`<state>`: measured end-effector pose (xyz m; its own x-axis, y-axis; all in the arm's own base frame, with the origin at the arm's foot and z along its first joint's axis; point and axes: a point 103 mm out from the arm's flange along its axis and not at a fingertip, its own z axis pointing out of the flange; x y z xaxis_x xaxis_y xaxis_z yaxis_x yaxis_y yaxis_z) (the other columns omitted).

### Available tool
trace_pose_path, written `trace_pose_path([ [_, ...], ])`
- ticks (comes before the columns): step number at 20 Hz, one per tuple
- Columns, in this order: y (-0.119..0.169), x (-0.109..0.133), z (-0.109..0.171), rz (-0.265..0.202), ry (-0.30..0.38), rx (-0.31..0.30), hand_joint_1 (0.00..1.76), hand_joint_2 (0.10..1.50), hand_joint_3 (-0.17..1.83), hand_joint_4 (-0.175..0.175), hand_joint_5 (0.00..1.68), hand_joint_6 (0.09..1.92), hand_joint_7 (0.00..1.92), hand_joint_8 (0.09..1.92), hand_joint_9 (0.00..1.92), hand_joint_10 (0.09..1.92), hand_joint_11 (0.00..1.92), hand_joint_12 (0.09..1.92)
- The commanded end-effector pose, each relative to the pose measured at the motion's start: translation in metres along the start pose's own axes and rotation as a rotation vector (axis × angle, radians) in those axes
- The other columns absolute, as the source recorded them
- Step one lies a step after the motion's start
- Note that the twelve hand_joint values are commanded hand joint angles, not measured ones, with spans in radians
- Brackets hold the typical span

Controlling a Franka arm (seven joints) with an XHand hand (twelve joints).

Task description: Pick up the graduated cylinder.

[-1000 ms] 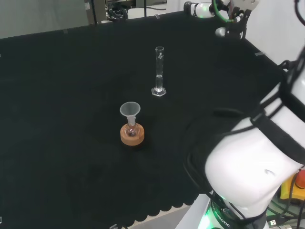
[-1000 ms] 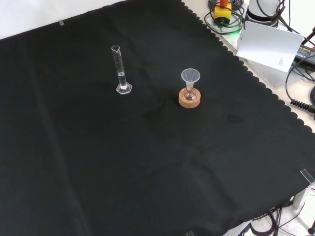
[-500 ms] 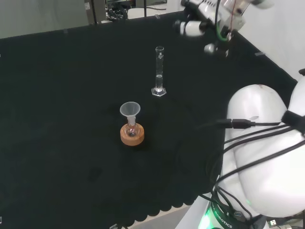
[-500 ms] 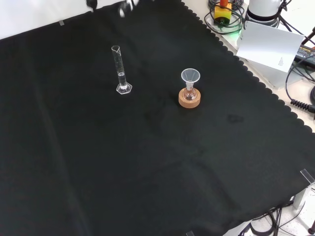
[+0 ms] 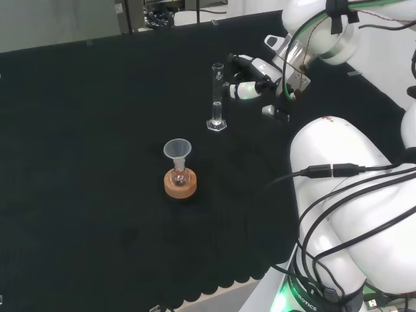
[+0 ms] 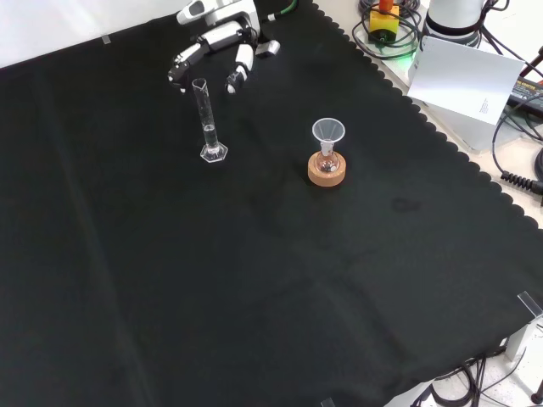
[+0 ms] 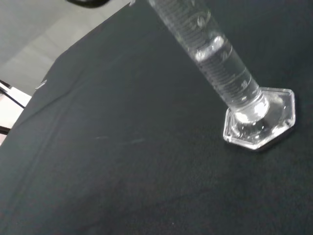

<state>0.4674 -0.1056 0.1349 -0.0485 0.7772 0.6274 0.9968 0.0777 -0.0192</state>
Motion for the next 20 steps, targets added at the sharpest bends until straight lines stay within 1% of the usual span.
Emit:
trace_pose_path([
  [1,0.012,-0.011,0.019,-0.059,0.105,-0.052,0.85,0.74,0.48,-0.039,0.28,0.09,0.24,0.68,0.44,0.65,0.18,1.39],
  [5,0.018,-0.015,0.03,-0.073,0.174,-0.076,0.91,0.69,0.55,-0.037,0.3,0.09,0.24,0.68,0.43,0.65,0.18,1.39],
  [8,0.023,-0.016,0.038,-0.093,0.22,-0.094,0.92,0.68,0.58,-0.037,0.32,0.09,0.26,0.68,0.44,0.65,0.18,1.39],
  [11,0.028,-0.017,0.046,-0.117,0.262,-0.098,0.92,0.67,0.61,-0.035,0.35,0.09,0.29,0.68,0.47,0.65,0.19,1.38],
  [16,0.034,-0.014,0.055,-0.154,0.287,-0.095,0.93,0.66,0.64,-0.03,0.38,0.09,0.34,0.67,0.51,0.63,0.23,1.37],
  [20,0.035,-0.012,0.061,-0.176,0.316,-0.09,0.95,0.65,0.65,-0.03,0.4,0.09,0.36,0.66,0.58,0.61,0.3,1.34],
])
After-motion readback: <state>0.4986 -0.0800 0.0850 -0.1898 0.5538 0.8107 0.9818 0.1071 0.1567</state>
